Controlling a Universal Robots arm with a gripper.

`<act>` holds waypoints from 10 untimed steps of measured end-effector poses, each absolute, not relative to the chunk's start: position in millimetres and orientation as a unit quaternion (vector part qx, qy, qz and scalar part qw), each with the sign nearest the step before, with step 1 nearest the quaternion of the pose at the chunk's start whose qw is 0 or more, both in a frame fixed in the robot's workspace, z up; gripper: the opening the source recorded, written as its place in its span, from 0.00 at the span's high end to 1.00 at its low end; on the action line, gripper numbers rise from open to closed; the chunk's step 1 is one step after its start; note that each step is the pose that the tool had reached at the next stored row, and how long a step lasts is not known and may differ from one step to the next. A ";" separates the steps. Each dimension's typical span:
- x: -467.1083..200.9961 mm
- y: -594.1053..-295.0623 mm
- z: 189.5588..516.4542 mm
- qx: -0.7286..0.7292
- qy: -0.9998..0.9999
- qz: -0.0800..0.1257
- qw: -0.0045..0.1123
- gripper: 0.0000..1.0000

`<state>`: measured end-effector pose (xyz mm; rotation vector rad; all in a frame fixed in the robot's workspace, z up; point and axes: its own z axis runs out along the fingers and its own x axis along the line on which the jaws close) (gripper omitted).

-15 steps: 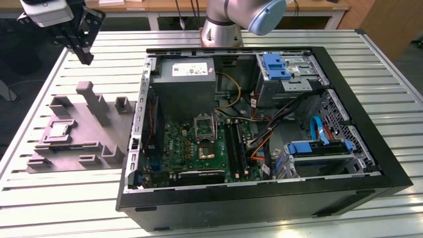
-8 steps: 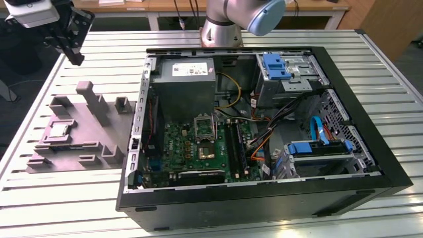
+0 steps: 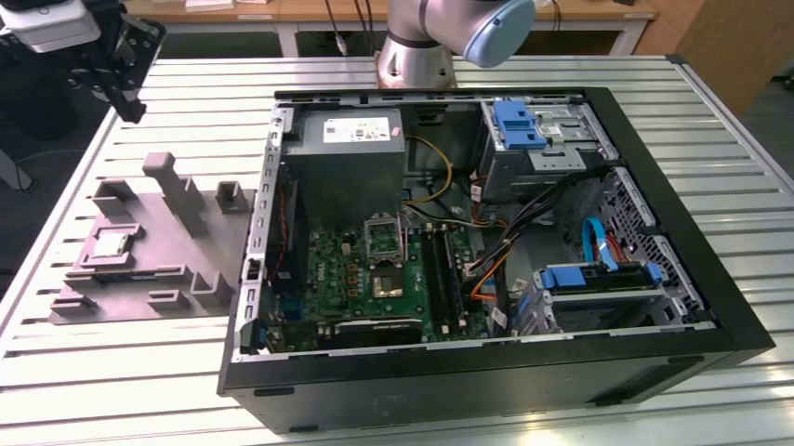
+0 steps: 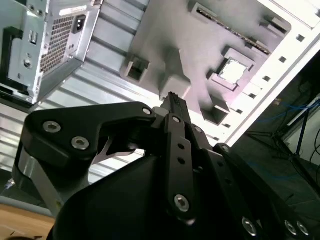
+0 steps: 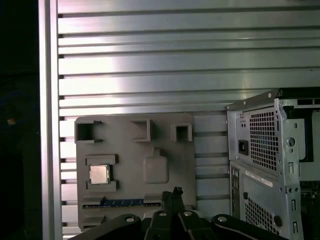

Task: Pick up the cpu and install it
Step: 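Reach for the cpu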

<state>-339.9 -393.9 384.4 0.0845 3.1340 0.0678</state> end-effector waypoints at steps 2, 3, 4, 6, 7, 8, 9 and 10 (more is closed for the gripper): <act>-347.6 -394.0 384.1 0.027 0.999 0.022 0.003 0.89; -351.0 -394.0 384.0 0.027 0.999 0.022 0.003 0.89; -353.5 -394.0 383.8 0.027 0.999 0.022 0.003 0.89; -354.2 -394.0 383.7 0.027 0.999 0.022 0.003 0.89; -354.2 -394.0 383.8 0.027 0.999 0.022 0.003 0.89; -354.2 -394.0 383.8 0.027 0.999 0.022 0.003 0.89; -354.3 -393.9 383.8 0.027 0.999 0.022 0.003 0.89; -354.4 -394.0 383.8 0.027 0.999 0.022 0.003 0.89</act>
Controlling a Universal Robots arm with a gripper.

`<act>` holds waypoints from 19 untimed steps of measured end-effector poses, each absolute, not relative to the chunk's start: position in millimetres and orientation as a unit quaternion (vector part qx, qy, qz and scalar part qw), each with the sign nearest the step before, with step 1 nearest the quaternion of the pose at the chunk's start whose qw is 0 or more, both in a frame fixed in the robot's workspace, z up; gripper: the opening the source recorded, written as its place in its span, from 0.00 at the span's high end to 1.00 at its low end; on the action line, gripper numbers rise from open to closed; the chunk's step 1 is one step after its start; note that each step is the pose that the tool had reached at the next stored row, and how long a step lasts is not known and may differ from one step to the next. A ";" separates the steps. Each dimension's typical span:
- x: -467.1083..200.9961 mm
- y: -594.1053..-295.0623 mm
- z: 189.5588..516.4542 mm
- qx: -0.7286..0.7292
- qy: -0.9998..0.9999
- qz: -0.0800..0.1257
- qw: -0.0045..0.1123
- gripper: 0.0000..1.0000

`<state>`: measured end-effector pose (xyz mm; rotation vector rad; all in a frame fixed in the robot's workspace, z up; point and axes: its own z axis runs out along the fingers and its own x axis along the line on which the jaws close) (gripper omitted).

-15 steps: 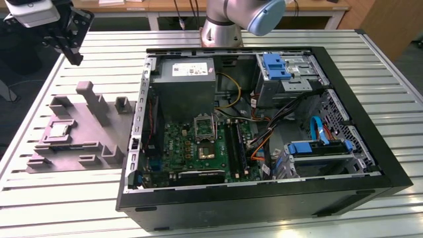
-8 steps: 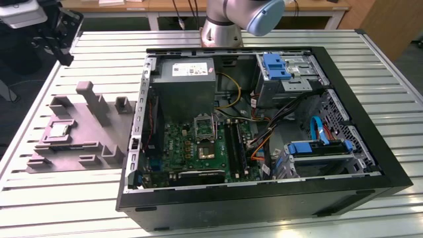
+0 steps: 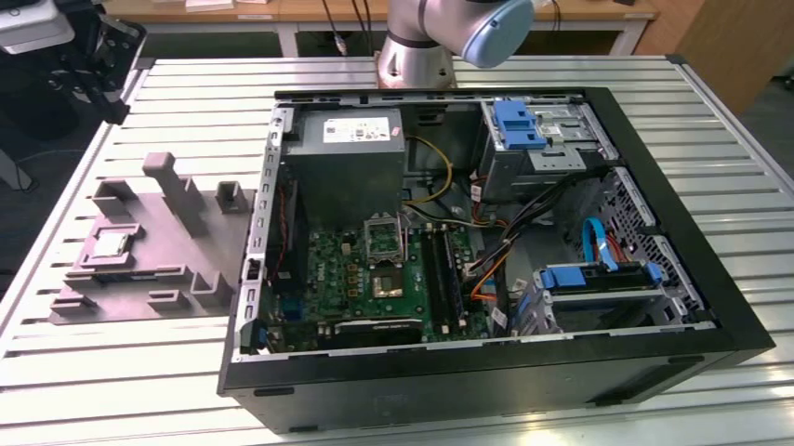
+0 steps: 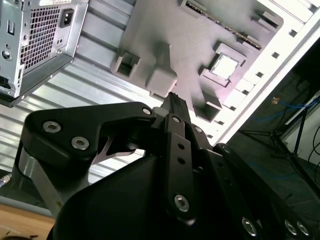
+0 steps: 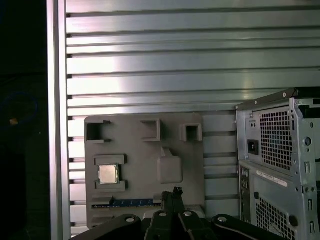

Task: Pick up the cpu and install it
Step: 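Reach for the cpu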

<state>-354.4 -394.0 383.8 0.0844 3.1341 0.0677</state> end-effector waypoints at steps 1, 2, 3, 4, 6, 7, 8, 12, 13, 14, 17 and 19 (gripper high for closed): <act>-354.4 -394.0 383.7 0.027 0.999 0.022 0.003 0.89; -354.4 -394.0 383.7 0.027 0.999 0.022 0.003 0.89; -354.4 -394.0 383.7 0.027 0.999 0.022 0.003 0.89; -354.5 -394.0 383.7 0.027 0.999 0.022 0.003 0.89; -354.6 -394.0 383.7 0.027 0.999 0.022 0.003 0.89; -355.1 -394.0 383.7 0.027 0.999 0.022 0.003 0.89; -355.8 -393.9 383.6 0.027 0.999 0.022 0.003 0.89; -361.0 -394.0 383.7 0.027 0.999 0.022 0.003 0.89; -362.4 -393.9 383.7 0.027 0.999 0.022 0.003 0.89; -363.7 -394.0 383.7 0.027 0.999 0.022 0.003 0.89; -366.8 -393.9 383.7 0.027 0.999 0.022 0.003 0.89; -367.6 -394.0 383.7 0.027 0.999 0.022 0.003 0.89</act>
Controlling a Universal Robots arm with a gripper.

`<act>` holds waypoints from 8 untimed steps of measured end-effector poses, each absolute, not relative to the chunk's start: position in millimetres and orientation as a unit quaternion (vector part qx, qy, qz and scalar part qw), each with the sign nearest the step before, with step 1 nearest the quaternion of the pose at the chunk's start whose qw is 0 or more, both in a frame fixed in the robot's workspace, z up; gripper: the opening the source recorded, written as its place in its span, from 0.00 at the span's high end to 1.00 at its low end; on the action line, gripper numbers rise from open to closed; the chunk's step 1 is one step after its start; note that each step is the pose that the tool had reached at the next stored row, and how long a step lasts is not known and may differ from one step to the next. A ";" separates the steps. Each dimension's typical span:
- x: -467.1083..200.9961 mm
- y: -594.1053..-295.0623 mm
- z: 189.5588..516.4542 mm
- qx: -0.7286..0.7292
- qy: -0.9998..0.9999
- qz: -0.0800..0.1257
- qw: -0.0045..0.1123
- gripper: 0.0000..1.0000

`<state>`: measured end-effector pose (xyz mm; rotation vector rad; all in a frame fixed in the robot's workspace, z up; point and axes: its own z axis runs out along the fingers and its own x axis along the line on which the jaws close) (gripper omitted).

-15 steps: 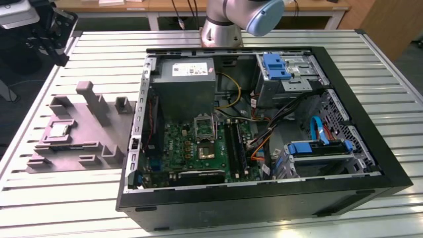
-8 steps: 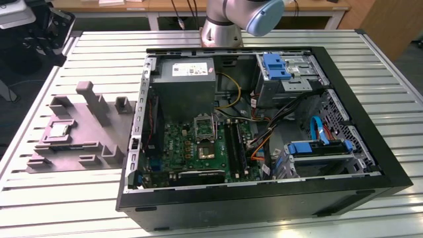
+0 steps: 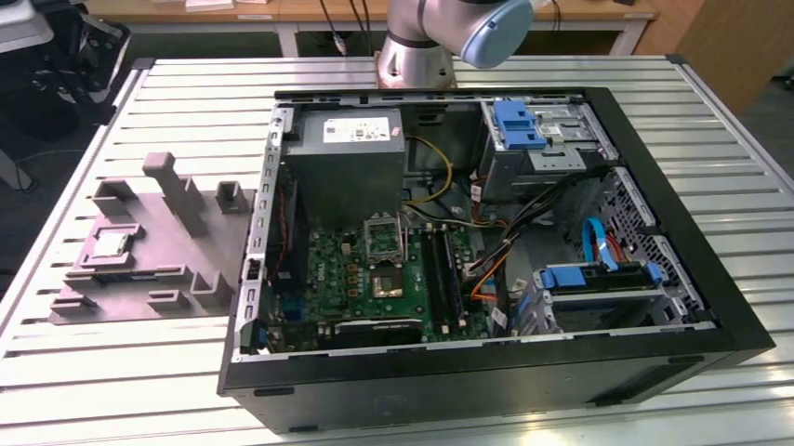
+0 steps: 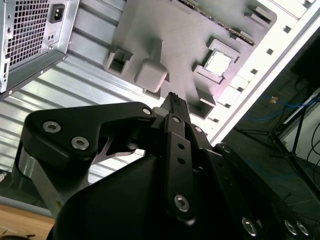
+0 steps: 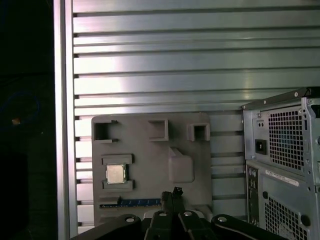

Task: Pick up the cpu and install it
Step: 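Reach for the cpu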

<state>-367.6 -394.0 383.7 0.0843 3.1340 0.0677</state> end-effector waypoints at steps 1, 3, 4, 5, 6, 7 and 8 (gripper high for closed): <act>-367.6 -394.0 383.7 0.027 0.999 0.022 0.003 0.89; -367.9 -394.0 383.7 0.027 0.999 0.022 0.003 0.89; -367.9 -394.0 383.7 0.027 0.999 0.022 0.003 0.89; -368.0 -394.0 383.7 0.027 0.999 0.022 0.003 0.89; -368.2 -394.0 383.7 0.027 0.999 0.022 0.003 0.89; -368.5 -394.0 383.7 0.027 0.999 0.022 0.003 0.89; -369.0 -394.0 383.7 0.027 0.999 0.022 0.003 0.89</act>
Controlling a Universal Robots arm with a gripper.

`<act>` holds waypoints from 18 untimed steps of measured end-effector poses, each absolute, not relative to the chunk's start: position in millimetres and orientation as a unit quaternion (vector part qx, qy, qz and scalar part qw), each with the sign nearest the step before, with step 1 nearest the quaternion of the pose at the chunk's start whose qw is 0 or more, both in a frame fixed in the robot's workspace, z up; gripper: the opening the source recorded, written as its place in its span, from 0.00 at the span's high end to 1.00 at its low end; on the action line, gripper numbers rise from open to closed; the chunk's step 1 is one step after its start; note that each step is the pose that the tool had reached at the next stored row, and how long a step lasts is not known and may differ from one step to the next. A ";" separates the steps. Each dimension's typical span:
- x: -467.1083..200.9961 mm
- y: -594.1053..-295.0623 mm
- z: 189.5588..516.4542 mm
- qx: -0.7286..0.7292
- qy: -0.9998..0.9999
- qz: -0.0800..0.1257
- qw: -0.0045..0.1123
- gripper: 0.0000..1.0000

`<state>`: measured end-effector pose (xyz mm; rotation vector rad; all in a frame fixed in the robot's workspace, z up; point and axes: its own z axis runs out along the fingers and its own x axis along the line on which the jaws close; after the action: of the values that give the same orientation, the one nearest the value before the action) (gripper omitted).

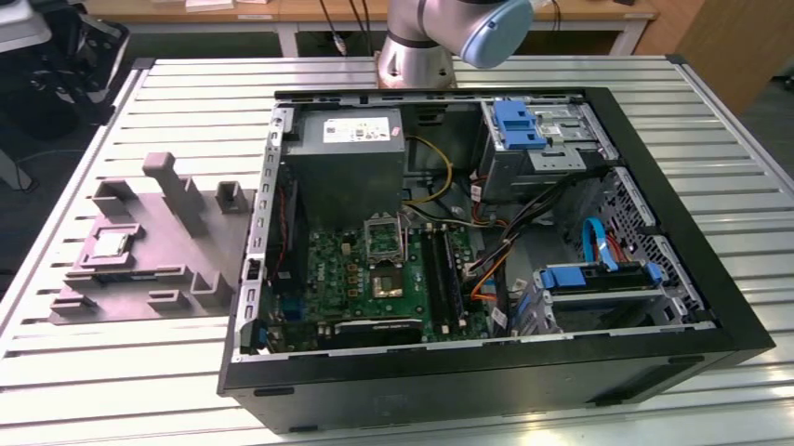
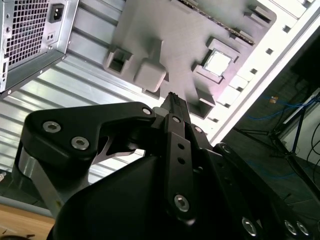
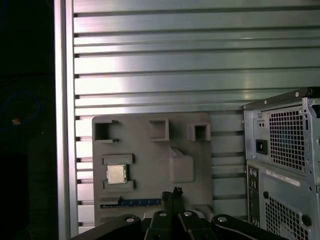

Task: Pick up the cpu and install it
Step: 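Reach for the cpu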

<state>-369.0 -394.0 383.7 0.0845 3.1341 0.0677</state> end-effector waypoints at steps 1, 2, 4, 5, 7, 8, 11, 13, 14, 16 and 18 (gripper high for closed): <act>-369.5 -393.9 383.7 0.027 0.999 0.022 0.003 0.89; -370.0 -394.0 383.7 0.027 0.999 0.022 0.003 0.89; -371.3 -394.0 383.7 0.027 0.999 0.022 0.003 0.89; -372.1 -394.0 383.7 0.027 0.999 0.022 0.003 0.89; -373.8 -393.9 383.6 0.027 0.999 0.022 0.003 0.89; -374.7 -394.0 383.7 0.027 0.999 0.022 0.003 0.89; -378.6 -394.0 383.7 0.027 0.999 0.022 0.003 0.89; -383.7 -394.0 383.7 0.027 0.999 0.022 0.003 0.89; -385.0 -394.0 383.7 0.027 0.999 0.022 0.003 0.89; -387.8 -394.0 383.6 0.027 0.999 0.022 0.003 0.89; -390.5 -394.0 383.6 0.027 0.999 0.022 0.003 0.89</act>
<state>-390.5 -394.0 383.6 0.0844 3.1340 0.0677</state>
